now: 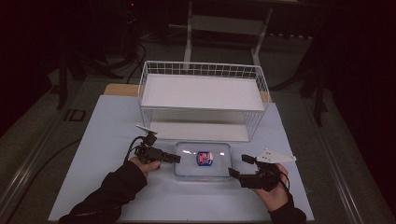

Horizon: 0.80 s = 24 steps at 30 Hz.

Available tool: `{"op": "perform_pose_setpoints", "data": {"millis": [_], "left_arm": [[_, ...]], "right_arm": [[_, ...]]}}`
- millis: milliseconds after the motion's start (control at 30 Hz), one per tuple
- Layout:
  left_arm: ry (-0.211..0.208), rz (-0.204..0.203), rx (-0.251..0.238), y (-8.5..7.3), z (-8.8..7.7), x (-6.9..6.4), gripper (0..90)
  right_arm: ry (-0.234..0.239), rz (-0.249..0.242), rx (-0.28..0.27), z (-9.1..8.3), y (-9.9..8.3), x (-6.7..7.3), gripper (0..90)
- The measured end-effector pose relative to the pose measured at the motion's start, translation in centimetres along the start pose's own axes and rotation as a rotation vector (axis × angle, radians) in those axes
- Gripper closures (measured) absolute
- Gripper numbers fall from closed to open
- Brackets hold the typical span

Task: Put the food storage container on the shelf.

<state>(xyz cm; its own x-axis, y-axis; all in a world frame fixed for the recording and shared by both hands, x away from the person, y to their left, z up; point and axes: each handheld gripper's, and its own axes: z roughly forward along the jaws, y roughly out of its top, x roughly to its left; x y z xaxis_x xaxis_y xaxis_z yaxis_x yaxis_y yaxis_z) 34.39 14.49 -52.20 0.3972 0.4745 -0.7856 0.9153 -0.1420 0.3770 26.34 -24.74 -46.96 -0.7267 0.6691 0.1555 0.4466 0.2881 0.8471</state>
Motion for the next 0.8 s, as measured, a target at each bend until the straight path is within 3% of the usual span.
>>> {"op": "perform_pose_setpoints", "data": {"millis": [300, 633, 800], "left_arm": [[0.002, 0.066, -0.021, -0.9, -0.4, -0.9, 55.6], [0.033, 0.152, -0.025, -1.8, -0.7, -2.0, 56.7], [0.038, 0.176, -0.028, -2.1, -0.7, -2.3, 56.9]], "right_arm": [[0.03, 0.106, 0.047, 1.1, -0.4, -1.3, 20.4], [0.15, 0.327, 0.089, 2.4, -1.2, -3.9, 23.5], [0.21, 0.379, 0.14, 3.1, -1.6, -4.4, 26.0]]}}
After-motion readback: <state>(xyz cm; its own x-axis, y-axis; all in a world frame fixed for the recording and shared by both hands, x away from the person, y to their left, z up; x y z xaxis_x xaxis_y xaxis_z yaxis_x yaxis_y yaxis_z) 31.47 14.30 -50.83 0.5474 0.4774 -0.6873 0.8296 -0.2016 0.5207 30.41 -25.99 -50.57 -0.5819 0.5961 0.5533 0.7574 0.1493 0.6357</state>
